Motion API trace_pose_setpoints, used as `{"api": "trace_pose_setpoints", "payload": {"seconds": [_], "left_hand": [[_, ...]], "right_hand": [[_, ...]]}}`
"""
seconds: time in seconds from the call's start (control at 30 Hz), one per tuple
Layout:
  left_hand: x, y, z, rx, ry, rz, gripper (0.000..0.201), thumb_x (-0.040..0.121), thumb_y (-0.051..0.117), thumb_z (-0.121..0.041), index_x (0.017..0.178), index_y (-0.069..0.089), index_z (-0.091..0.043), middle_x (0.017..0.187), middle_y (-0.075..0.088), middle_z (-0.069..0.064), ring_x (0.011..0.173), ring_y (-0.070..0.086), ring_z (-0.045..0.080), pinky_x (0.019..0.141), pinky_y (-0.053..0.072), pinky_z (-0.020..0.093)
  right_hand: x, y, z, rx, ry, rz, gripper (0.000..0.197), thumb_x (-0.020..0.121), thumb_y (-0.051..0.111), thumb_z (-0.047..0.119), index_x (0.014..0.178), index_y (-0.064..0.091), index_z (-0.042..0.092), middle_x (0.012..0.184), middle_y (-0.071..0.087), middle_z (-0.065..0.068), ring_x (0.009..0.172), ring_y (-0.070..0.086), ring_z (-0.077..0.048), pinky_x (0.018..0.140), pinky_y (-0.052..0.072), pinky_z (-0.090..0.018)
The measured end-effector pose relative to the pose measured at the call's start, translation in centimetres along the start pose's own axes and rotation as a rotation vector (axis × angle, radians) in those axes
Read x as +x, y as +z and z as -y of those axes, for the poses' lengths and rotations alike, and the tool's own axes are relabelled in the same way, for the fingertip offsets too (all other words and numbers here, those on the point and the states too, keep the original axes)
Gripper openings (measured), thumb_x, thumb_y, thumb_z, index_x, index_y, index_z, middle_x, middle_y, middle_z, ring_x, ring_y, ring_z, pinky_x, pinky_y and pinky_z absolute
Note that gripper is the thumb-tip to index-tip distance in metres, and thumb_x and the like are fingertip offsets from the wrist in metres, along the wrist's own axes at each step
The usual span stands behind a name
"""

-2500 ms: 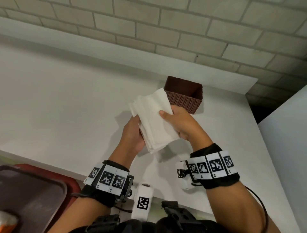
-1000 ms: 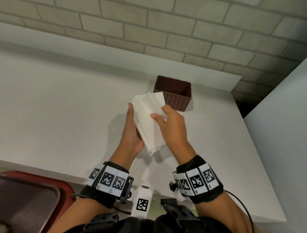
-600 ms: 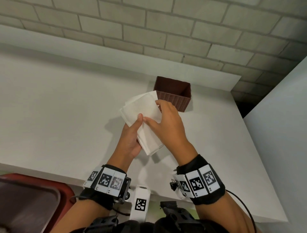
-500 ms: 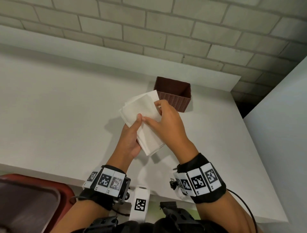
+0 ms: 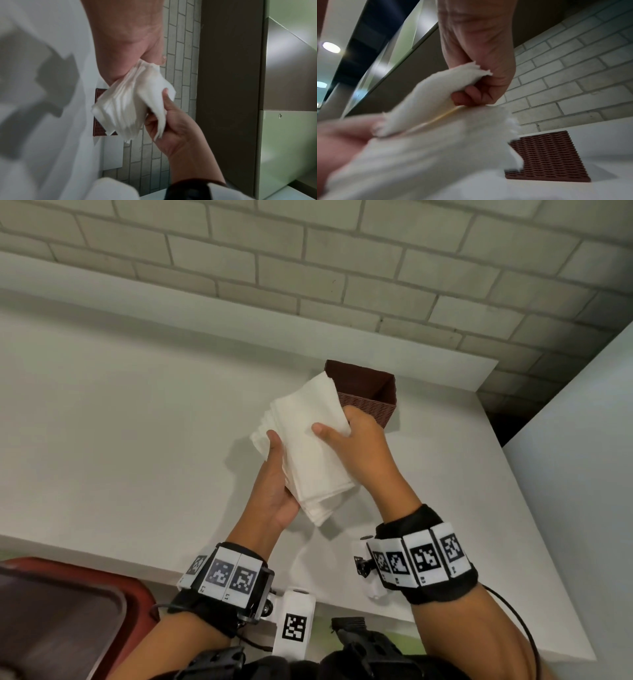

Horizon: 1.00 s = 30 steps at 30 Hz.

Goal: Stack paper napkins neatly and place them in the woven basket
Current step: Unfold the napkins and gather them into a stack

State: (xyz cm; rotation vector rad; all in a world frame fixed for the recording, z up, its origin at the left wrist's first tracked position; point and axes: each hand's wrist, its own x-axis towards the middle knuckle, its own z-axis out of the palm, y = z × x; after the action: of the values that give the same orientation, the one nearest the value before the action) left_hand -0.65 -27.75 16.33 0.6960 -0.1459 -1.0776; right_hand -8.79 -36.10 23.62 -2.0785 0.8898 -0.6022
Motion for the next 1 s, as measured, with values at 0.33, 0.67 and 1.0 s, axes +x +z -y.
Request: {"api": "trace_pose_setpoints", "payload": {"seconds": [0.33, 0.67, 1.0], "left_hand": [[-0.3, -0.1, 0.0, 0.122, 0.016, -0.046, 0.042, 0.09, 0.058, -0.024, 0.129, 0.053, -0.012, 0.121, 0.066, 0.011, 0.11, 0.064, 0.026, 0.092, 0.052, 0.047], [0.1, -0.5, -0.2, 0.026, -0.069, -0.065, 0.051, 0.095, 0.037, -0.048, 0.128, 0.053, -0.013, 0.125, 0.064, 0.013, 0.115, 0.06, 0.028, 0.099, 0.046, 0.047], [0.0, -0.3, -0.7, 0.073, -0.055, -0.041, 0.035, 0.093, 0.049, -0.018, 0.126, 0.056, -0.006, 0.111, 0.067, 0.011, 0.103, 0.064, 0.026, 0.082, 0.055, 0.038]], "right_hand": [[0.7, 0.8, -0.9, 0.074, 0.054, -0.133, 0.043, 0.085, 0.064, 0.039, 0.116, 0.055, 0.011, 0.108, 0.059, -0.002, 0.096, 0.056, -0.016, 0.072, 0.044, -0.021], [0.6, 0.5, -0.8, 0.197, -0.052, -0.196, 0.027, 0.092, 0.057, 0.022, 0.115, 0.059, 0.009, 0.101, 0.061, 0.002, 0.094, 0.057, -0.013, 0.08, 0.048, -0.021], [0.9, -1.6, -0.3, 0.242, -0.129, -0.033, 0.007, 0.095, 0.052, 0.019, 0.101, 0.048, 0.02, 0.087, 0.056, 0.012, 0.081, 0.057, -0.004, 0.074, 0.048, -0.013]]}}
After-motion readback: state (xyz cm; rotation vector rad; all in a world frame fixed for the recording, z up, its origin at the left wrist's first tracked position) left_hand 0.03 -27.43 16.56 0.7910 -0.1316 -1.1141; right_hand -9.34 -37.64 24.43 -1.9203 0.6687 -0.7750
